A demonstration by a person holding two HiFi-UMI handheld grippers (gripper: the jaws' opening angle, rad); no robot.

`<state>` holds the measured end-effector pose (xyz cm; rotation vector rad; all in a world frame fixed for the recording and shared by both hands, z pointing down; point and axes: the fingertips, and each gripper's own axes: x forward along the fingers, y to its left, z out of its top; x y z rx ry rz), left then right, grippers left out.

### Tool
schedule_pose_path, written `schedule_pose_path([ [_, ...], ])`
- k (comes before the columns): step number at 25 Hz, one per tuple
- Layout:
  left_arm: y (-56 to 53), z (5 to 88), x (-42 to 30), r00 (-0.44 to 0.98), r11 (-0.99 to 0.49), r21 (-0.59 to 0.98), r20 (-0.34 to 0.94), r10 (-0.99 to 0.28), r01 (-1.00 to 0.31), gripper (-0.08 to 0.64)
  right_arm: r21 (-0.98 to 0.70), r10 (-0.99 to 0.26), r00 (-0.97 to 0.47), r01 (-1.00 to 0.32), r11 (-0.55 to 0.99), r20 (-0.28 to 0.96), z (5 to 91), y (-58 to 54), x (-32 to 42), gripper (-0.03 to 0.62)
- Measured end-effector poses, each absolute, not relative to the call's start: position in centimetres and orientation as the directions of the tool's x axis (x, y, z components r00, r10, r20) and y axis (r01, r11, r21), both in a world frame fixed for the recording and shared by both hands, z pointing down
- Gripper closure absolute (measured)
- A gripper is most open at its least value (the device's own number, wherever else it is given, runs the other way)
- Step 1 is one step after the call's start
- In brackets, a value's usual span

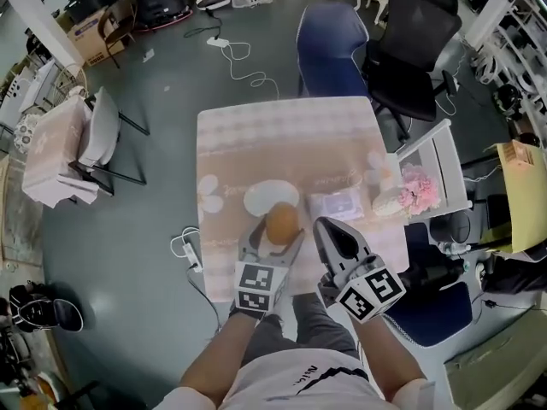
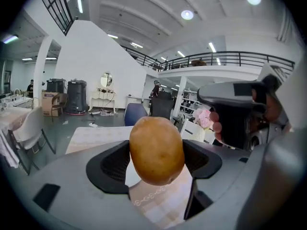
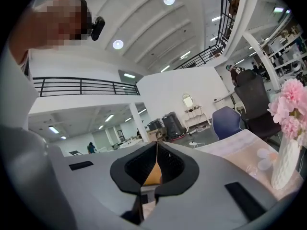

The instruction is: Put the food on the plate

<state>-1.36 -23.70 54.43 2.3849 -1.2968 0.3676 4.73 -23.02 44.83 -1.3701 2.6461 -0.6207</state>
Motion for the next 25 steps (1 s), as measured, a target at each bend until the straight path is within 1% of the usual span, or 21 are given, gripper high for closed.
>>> schedule_pose_path([
  [9, -28.8, 60.9, 0.3, 0.454, -0.404, 0.214, 0.516, -0.727, -0.889, 0.213, -0.432, -0.765, -0.632, -0.729, 0.530, 0.128, 48.4, -28.4, 6.9, 0.575],
  [16, -30.8, 66.1, 0.2, 0.431, -0.386, 0.206, 0.563, -0.705, -0.900, 0.213, -0.444, -0.770, -0.619, -0.740, 0.506, 0.155, 52.5, -29.5, 7.0, 0.575],
  [25, -32.8, 70.5, -0.1, 0.410, -0.403, 0.155, 0.602, -0.686, -0.902, 0.212, -0.426, -0.792, -0.596, -0.757, 0.496, 0.136, 56.0, -30.5, 5.8, 0.575],
])
